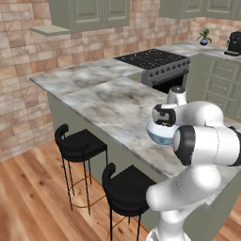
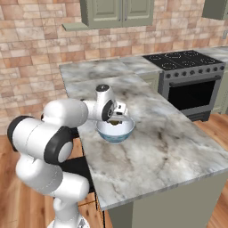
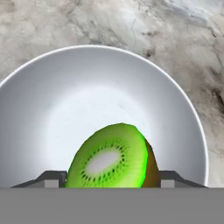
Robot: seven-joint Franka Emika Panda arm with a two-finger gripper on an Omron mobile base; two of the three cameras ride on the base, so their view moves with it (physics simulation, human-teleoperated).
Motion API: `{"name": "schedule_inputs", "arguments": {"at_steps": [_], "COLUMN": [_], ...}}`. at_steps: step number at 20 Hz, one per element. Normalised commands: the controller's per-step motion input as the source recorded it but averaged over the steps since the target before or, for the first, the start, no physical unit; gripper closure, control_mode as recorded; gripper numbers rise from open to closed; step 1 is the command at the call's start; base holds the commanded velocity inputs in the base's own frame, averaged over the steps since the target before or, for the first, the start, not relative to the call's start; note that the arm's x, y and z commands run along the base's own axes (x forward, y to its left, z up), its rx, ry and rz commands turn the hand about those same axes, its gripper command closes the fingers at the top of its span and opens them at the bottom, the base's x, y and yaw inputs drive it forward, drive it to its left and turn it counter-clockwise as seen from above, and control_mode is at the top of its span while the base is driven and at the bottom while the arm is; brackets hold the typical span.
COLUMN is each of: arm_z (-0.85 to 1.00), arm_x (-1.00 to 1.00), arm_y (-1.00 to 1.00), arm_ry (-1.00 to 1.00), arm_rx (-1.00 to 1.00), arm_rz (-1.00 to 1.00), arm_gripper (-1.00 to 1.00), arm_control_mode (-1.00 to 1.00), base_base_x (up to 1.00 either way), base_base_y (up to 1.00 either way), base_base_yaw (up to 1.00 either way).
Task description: Retrieve the kiwi and pear from the fridge and place them into the bowl on the dining table.
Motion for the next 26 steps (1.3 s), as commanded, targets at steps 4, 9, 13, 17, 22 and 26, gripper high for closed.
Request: {"name": "schedule_inputs", "arguments": {"at_steps": [4,9,13,17,22,26], "arm_z": [-0.12,0.10,0.76,0.93,0.90,0.86], "arm_x": [0.02,-0.06,-0.79,-0.94,-1.00,-1.00], "arm_y": [-0.07,0.00,0.00,-0.04,-0.20,-0.10], "arm_ry": [0.00,-0.03,-0.25,-0.37,-0.43,-0.34], "arm_rx": [0.00,0.00,0.00,0.00,0.00,0.00], "arm_rz": [0.00,0.00,0.00,0.00,0.00,0.02], "arm_gripper": [-1.00,-1.00,-1.00,-1.00,-1.00,-1.00], "arm_control_mode": [-1.00,-1.00,-1.00,-1.00,-1.00,-1.00], "base_base_x": [0.00,0.00,0.00,0.00,0.00,0.00], "base_base_y": [0.00,0.00,0.00,0.00,0.00,0.00], "base_base_yaw": [0.00,0.00,0.00,0.00,0.00,0.00]}}
